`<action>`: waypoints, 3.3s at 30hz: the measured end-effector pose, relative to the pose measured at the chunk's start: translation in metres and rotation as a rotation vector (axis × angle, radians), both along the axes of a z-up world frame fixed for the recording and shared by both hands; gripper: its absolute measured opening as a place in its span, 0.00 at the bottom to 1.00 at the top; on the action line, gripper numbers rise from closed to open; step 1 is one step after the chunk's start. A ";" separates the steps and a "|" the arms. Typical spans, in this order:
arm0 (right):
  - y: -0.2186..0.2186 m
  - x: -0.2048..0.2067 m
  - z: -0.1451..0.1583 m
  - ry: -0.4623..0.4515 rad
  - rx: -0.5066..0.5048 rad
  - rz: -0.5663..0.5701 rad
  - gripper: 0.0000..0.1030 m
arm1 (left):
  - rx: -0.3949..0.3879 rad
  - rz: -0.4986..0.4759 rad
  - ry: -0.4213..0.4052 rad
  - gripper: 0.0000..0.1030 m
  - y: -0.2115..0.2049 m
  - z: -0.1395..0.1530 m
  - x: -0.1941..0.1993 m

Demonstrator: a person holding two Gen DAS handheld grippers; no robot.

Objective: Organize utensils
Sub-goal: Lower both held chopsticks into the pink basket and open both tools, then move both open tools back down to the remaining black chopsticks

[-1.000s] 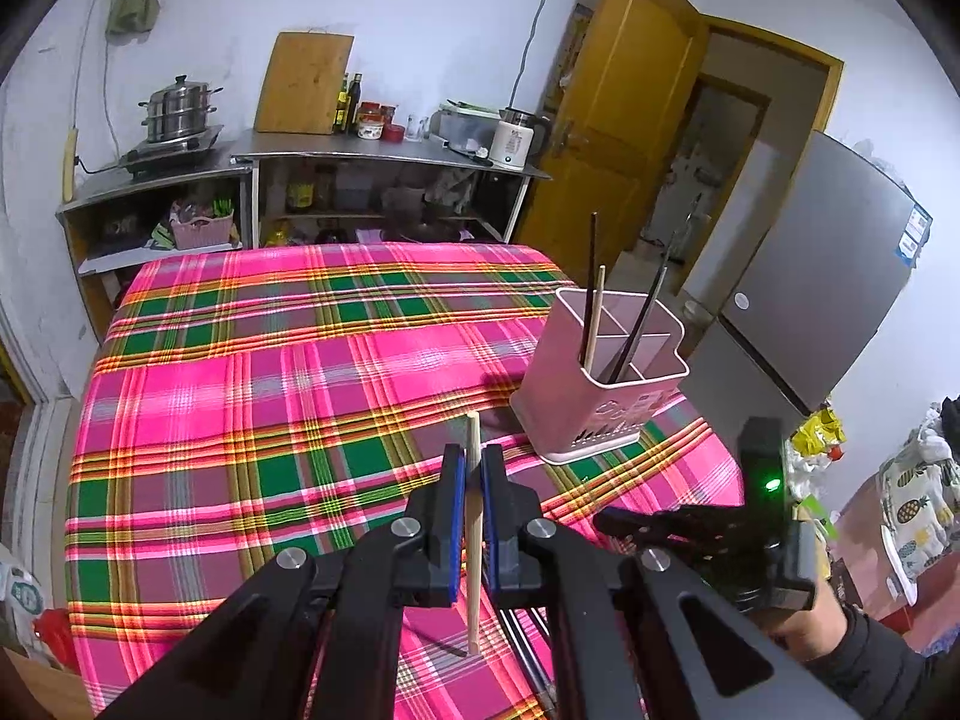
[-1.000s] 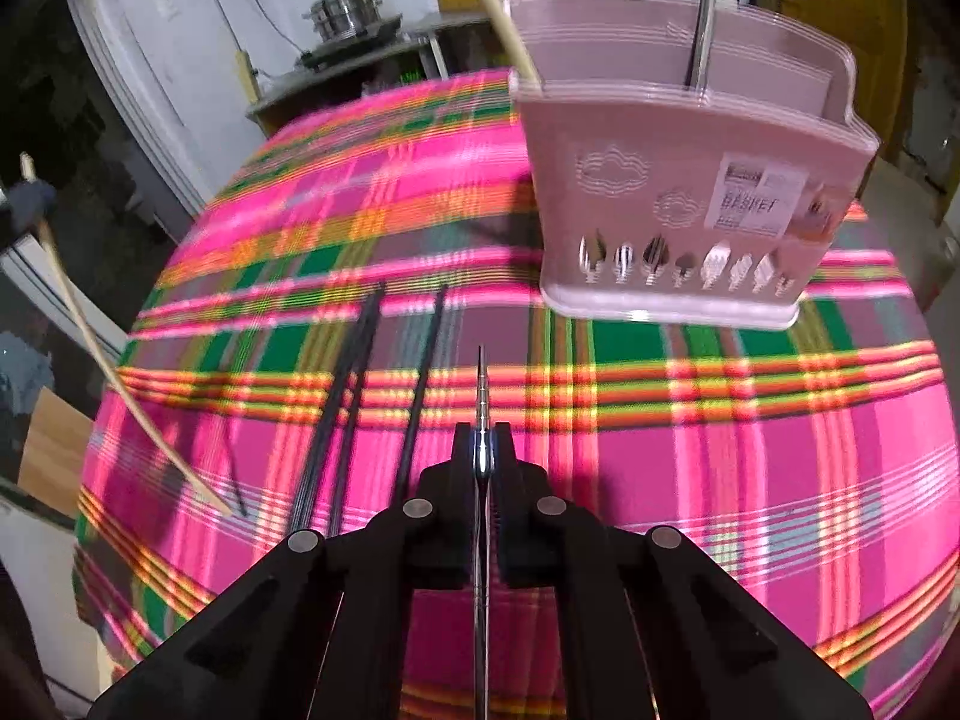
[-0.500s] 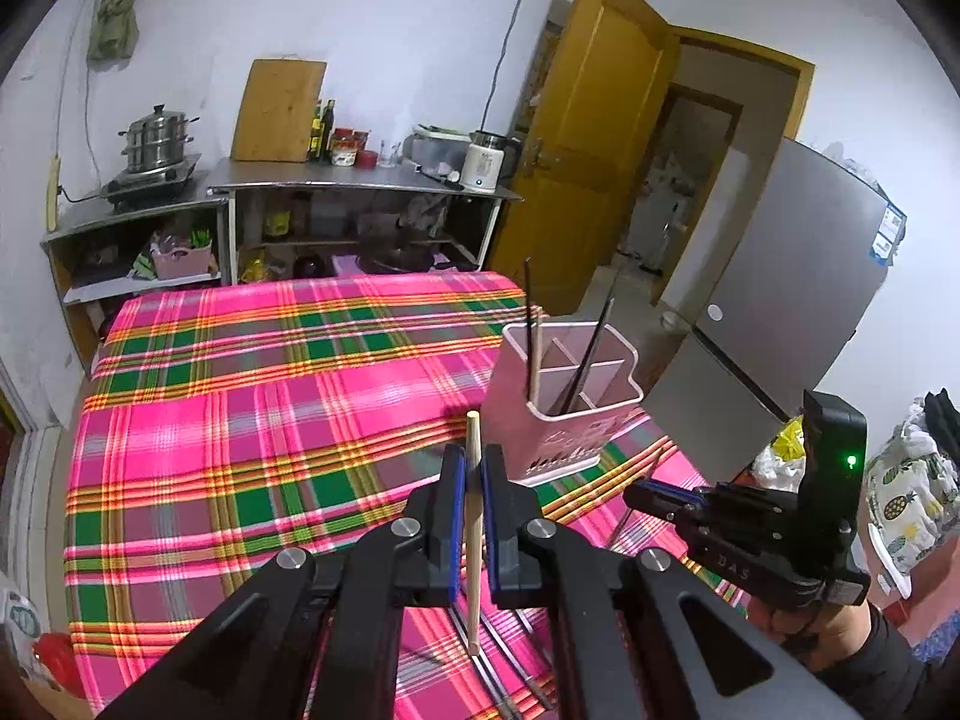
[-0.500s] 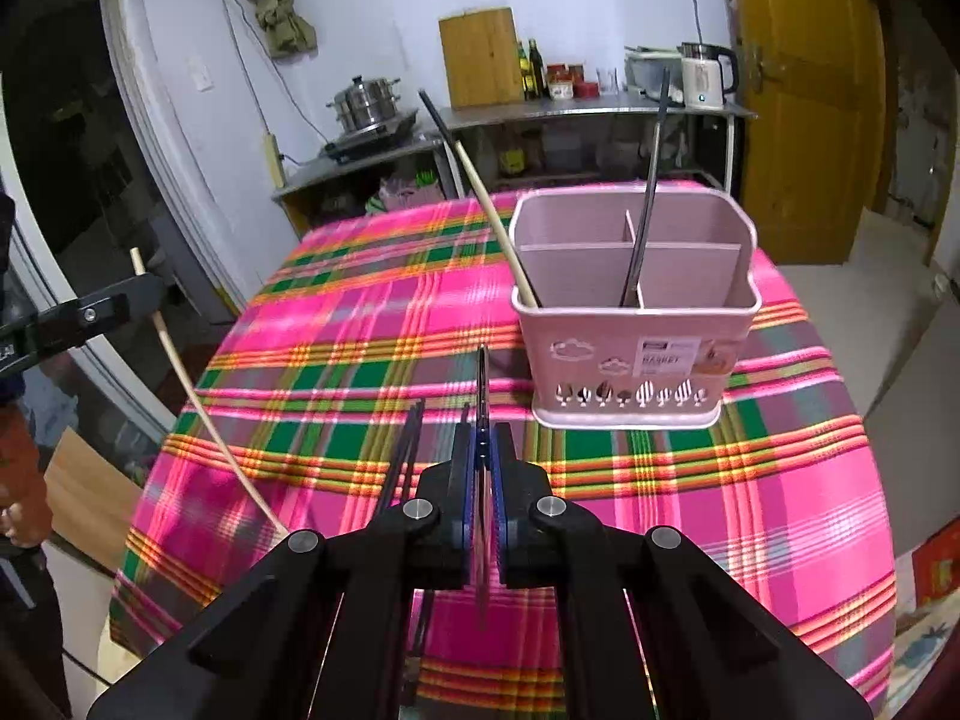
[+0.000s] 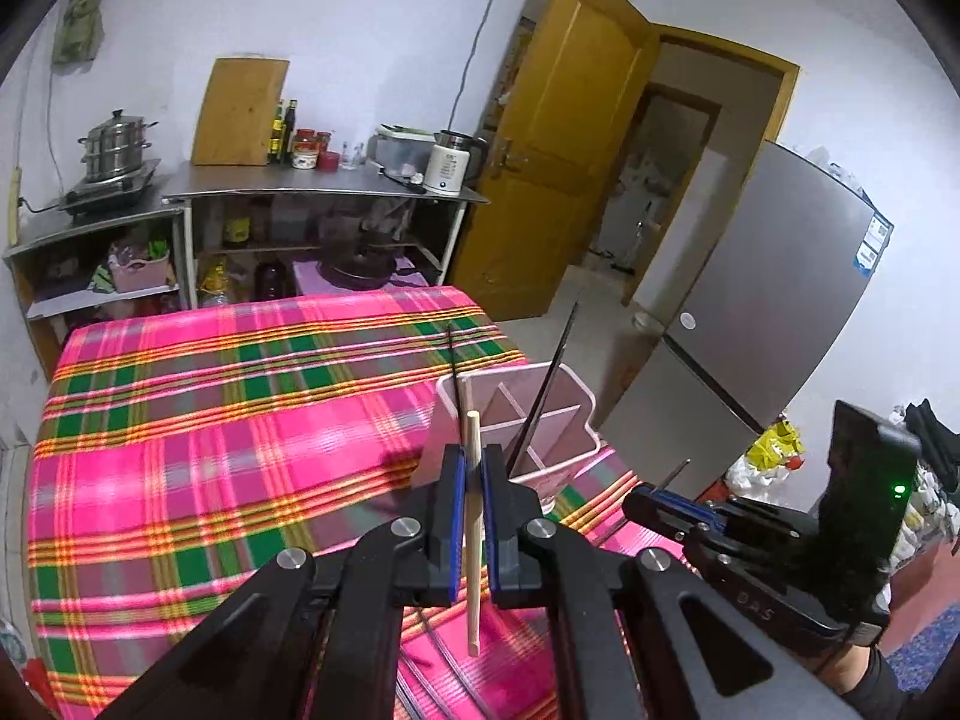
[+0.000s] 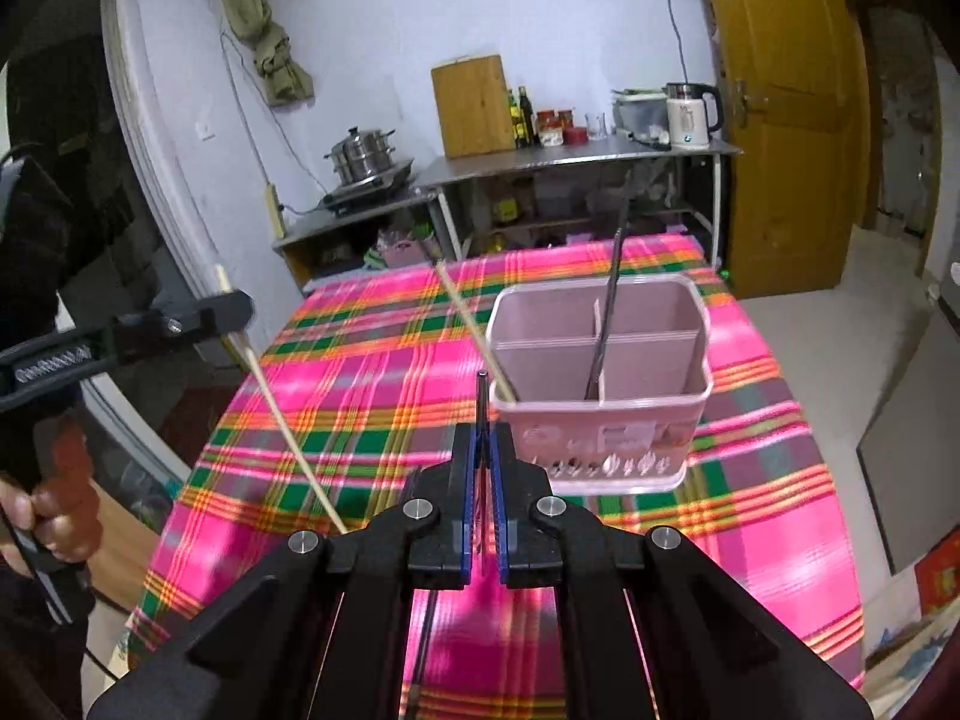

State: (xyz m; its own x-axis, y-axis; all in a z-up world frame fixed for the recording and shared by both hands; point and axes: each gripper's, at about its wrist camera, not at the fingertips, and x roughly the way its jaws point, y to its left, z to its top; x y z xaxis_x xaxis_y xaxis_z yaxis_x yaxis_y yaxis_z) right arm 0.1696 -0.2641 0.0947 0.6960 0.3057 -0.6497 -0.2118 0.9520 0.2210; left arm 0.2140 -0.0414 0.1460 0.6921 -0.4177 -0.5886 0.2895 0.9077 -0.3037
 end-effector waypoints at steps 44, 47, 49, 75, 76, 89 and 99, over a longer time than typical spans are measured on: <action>-0.041 0.095 -0.037 0.058 0.012 -0.111 0.05 | 0.080 -0.039 -0.040 0.06 -0.063 -0.030 0.109; -0.043 0.088 -0.029 0.038 0.010 -0.118 0.09 | 0.078 -0.040 -0.056 0.06 -0.060 -0.023 0.100; -0.043 0.081 -0.022 0.014 0.004 -0.123 0.13 | 0.074 -0.037 -0.070 0.07 -0.055 -0.016 0.092; 0.015 -0.010 -0.042 0.048 0.017 0.015 0.16 | 0.060 0.113 0.059 0.20 0.035 -0.094 -0.023; 0.017 -0.012 -0.048 0.059 0.015 0.024 0.16 | 0.070 0.118 0.082 0.20 0.036 -0.105 -0.024; 0.036 -0.019 -0.103 0.181 -0.009 0.076 0.16 | 0.107 0.142 0.280 0.31 0.029 -0.198 -0.029; 0.032 -0.017 -0.122 0.218 -0.005 0.077 0.16 | 0.190 0.140 0.282 0.31 0.014 -0.214 -0.025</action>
